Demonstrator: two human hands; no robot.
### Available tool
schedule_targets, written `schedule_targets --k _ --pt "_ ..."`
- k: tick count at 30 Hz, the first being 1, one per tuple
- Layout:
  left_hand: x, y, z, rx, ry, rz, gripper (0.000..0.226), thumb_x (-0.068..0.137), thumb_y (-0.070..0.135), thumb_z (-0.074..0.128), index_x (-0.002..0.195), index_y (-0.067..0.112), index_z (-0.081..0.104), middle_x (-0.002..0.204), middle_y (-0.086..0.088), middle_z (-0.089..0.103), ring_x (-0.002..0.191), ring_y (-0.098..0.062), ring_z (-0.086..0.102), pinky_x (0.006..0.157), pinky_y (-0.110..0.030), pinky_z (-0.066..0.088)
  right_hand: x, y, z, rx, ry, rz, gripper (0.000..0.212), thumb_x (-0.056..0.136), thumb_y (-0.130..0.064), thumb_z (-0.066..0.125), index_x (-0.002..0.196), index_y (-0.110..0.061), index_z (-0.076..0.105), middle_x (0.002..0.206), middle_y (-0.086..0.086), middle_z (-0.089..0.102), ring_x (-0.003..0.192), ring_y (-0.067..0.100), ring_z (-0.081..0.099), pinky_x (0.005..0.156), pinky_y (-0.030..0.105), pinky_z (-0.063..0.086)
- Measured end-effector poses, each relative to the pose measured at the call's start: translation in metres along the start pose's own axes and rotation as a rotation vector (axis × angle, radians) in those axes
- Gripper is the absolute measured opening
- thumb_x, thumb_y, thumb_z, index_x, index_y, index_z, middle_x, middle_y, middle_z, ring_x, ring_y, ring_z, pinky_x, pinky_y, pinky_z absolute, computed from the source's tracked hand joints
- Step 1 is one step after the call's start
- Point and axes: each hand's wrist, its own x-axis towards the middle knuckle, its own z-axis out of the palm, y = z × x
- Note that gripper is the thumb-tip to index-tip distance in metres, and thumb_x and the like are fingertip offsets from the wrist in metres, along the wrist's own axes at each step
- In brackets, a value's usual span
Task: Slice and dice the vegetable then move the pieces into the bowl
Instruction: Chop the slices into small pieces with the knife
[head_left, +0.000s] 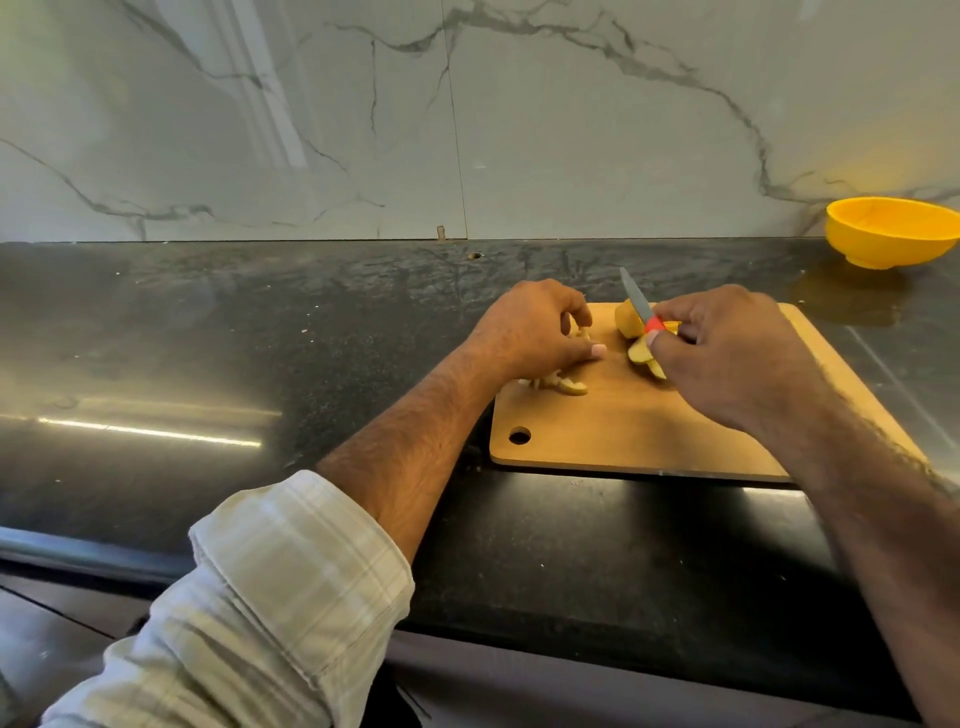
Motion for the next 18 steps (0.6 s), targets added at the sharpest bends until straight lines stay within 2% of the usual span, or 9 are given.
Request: schedule_targets --k 3,5,8,9,11,14,16,18 --pt "0.002 0.001 -0.001 -0.040 0.005 0.010 0.027 0.092 0.039 0.081 0.117 0.027 0.076 0.100 0.012 0.068 0.090 -0.004 0.063 0.080 -0.026 0.055 -0.002 -0.001 -0.001 0.001 -0.010 -0.008 0.037 0.102 -0.032 0.062 0.137 -0.023 0.068 0.083 -0.005 0.071 0.069 0.016 0.064 0.057 0.032 0.055" --pt "0.001 -0.002 -0.003 -0.080 0.002 0.015 0.022 0.093 0.031 0.080 0.115 0.029 0.078 0.101 0.014 0.069 0.091 -0.002 0.063 0.079 -0.022 0.051 -0.002 0.000 0.002 -0.019 -0.030 -0.023 0.035 0.101 -0.033 0.062 0.135 -0.025 0.070 0.078 -0.005 0.071 0.070 0.015 0.065 0.060 0.033 0.057" --pt "-0.001 -0.007 -0.006 -0.117 0.021 0.015 0.021 0.094 0.017 0.078 0.111 0.029 0.081 0.102 0.016 0.071 0.086 0.000 0.063 0.076 -0.018 0.049 0.001 0.003 0.009 -0.132 -0.118 -0.013 0.037 0.099 -0.038 0.061 0.133 -0.027 0.071 0.106 -0.001 0.073 0.090 0.018 0.065 0.080 0.039 0.061" --pt "-0.002 -0.009 -0.007 -0.122 0.025 0.022 0.024 0.094 0.012 0.076 0.111 0.028 0.082 0.104 0.016 0.072 0.087 0.000 0.064 0.078 -0.018 0.052 0.001 0.003 0.011 -0.171 -0.150 -0.011 0.036 0.099 -0.039 0.060 0.132 -0.026 0.071 0.114 0.000 0.070 0.094 0.017 0.062 0.082 0.038 0.059" --pt "-0.003 -0.011 -0.011 -0.147 0.023 0.034 0.027 0.092 0.009 0.077 0.114 0.025 0.081 0.107 0.013 0.074 0.091 -0.001 0.066 0.083 -0.019 0.056 0.001 0.002 0.012 -0.210 -0.196 -0.008 0.034 0.100 -0.038 0.059 0.129 -0.025 0.070 0.112 -0.002 0.066 0.093 0.016 0.059 0.075 0.031 0.051" --pt "-0.003 -0.017 -0.014 -0.167 0.030 0.039 0.029 0.088 0.018 0.085 0.116 0.024 0.078 0.101 0.012 0.073 0.091 -0.001 0.068 0.083 -0.018 0.057 -0.001 0.002 0.013 -0.224 -0.216 -0.045 0.028 0.098 -0.038 0.058 0.118 -0.026 0.074 0.095 -0.007 0.065 0.083 0.012 0.058 0.064 0.029 0.046" --pt "-0.004 -0.020 -0.016 -0.163 0.040 0.032 0.025 0.087 0.020 0.087 0.110 0.023 0.078 0.098 0.012 0.073 0.090 0.000 0.069 0.082 -0.018 0.056 -0.003 0.000 0.015 -0.203 -0.221 -0.081 0.023 0.098 -0.037 0.058 0.109 -0.026 0.075 0.085 -0.010 0.063 0.078 0.010 0.058 0.059 0.027 0.042" --pt "-0.005 -0.021 -0.017 -0.176 0.045 0.027 0.018 0.086 0.017 0.087 0.101 0.023 0.081 0.096 0.012 0.075 0.090 0.000 0.070 0.086 -0.020 0.059 -0.005 -0.003 0.015 -0.188 -0.204 -0.095 0.023 0.100 -0.037 0.057 0.111 -0.026 0.074 0.085 -0.010 0.062 0.078 0.011 0.057 0.060 0.028 0.041"
